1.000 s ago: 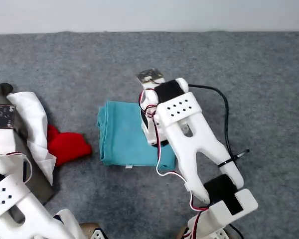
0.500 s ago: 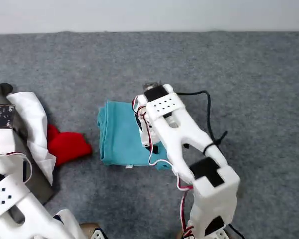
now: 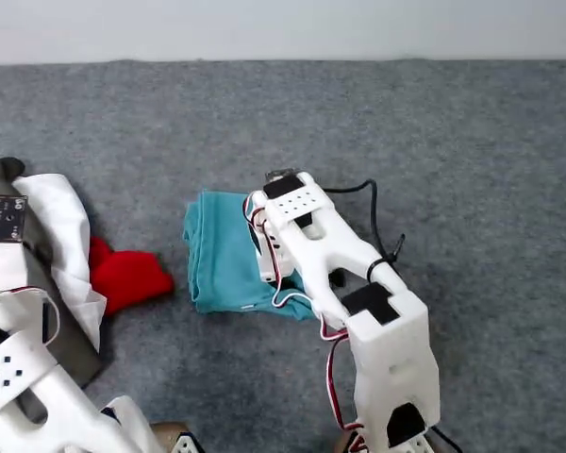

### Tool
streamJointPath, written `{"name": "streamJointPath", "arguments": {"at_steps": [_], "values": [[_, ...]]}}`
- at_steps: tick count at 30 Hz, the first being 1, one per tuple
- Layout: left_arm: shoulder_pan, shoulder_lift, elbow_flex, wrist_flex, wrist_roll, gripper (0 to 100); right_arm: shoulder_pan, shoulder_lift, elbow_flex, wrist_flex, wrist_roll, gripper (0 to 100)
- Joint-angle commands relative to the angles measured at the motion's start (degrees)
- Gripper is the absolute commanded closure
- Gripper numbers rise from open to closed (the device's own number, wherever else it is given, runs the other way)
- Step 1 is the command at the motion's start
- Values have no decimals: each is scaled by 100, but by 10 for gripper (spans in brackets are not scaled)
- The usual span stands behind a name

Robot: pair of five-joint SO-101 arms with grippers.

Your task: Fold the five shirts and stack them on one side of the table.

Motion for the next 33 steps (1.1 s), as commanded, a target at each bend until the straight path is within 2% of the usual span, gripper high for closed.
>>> {"name": "streamJointPath", "arguments": {"at_steps": [1, 3, 5, 9, 14, 18, 22, 27, 30, 33], "values": [[18, -88, -13, -123, 18, 981, -48, 365, -334, 22, -70, 905], [18, -79, -13, -123, 18, 981, -40, 435, -510, 163, -62, 995], [26, -79, -13, -132, 18, 981, -22, 479, -642, 426, -62, 971], [26, -79, -13, -202, 26, 981, 4, 470, -897, 857, -35, 987], [26, -79, -13, -193, 26, 981, 330, 453, -1327, 1464, 809, 988], [26, -79, -13, -193, 26, 981, 1147, 110, -1530, 1798, 1565, 989], [26, -79, -13, -193, 26, 981, 2202, -356, -1538, 1798, 3033, 990], [26, -79, -13, -193, 18, 981, 3407, -426, -1785, 1710, 5644, 990], [26, -79, -13, -193, -114, 981, 3952, -347, -2075, 1024, 7385, 990], [26, -88, -13, -167, -220, 981, 4127, -189, -2462, 189, 8765, 990]]}}
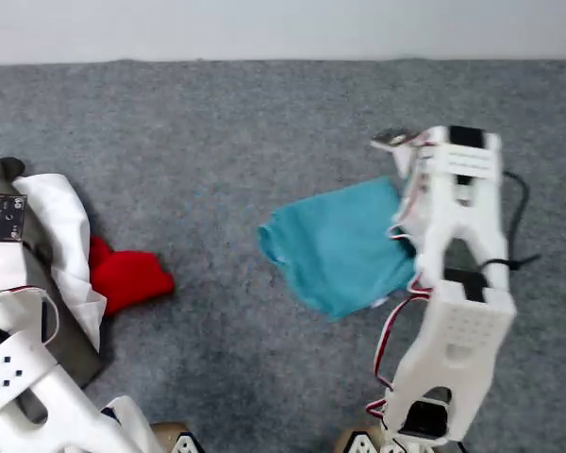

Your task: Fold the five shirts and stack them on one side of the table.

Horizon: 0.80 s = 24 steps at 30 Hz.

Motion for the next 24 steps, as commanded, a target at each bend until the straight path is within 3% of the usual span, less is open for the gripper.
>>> {"name": "streamJointPath", "arguments": {"at_steps": [1, 10, 14, 16, 20, 24], "values": [[26, -88, -13, -97, -114, 981, 189, -92, -633, -848, 1776, 990], [26, -114, -13, -79, -114, 981, -462, 110, -958, -971, 1802, 962], [26, -88, -13, -79, -114, 981, -514, -365, -958, -347, 730, 798], [26, -88, -13, -79, -114, 981, -567, -673, -958, -92, 132, 772], [26, -79, -13, -9, -114, 981, -954, -1103, -958, 532, -765, 834], [26, -79, -13, -9, -114, 981, -1508, -1138, -914, 954, -1820, 986]]}}
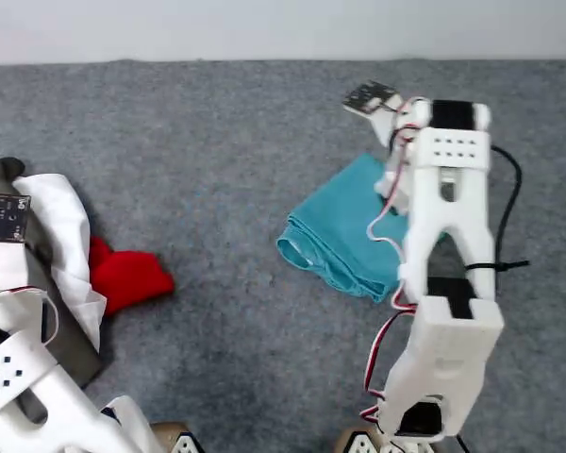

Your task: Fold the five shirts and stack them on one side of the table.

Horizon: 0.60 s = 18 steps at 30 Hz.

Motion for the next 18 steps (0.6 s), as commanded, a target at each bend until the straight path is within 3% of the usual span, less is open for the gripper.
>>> {"name": "streamJointPath", "arguments": {"at_steps": [1, 11, 18], "values": [[26, -79, -13, -9, -44, 981, -453, -321, -237, 277, -985, 995], [26, -79, -13, -9, -44, 981, -1376, 1200, -237, -444, -3569, 989], [18, -79, -13, 158, -97, 981, -2141, 1464, -281, -356, -4097, 989]]}}
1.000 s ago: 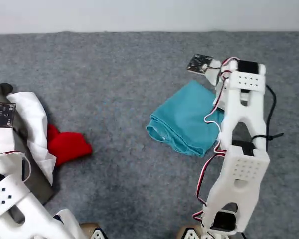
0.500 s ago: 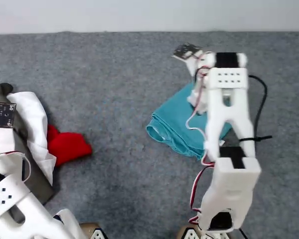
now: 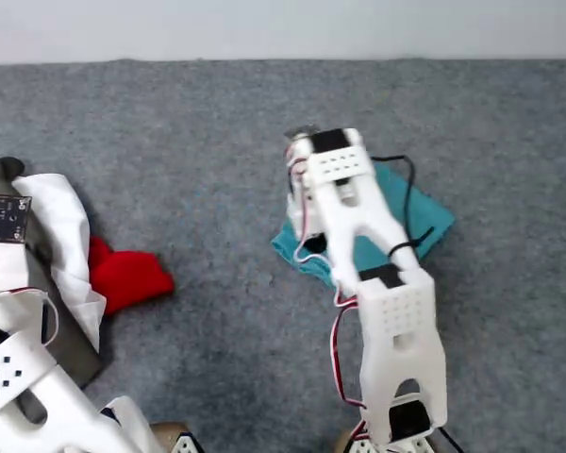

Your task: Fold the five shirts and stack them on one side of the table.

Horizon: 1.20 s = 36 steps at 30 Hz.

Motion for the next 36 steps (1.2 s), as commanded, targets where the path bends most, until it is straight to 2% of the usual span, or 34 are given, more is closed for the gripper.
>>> {"name": "streamJointPath", "arguments": {"at_steps": [1, 7, 20, 24, 28, 33, 36], "values": [[9, -79, -13, 79, -114, 981, -286, -312, -281, 66, -141, 989], [0, -97, -13, 79, -273, 981, -31, -1200, -281, 549, -123, 990], [0, -88, -13, 70, -334, 981, 1481, -3310, 712, 716, -185, 990], [0, -79, -13, 70, -334, 981, 1754, -4066, 1266, 708, -941, 983], [26, -79, -13, 70, -334, 981, 1727, -4057, 1890, 646, -1996, 872], [26, -79, -13, 70, -334, 981, 1701, -3495, 2163, -127, -3147, 669], [26, -70, -13, 70, -352, 981, 1701, -3055, 2163, -629, -3543, 595]]}}
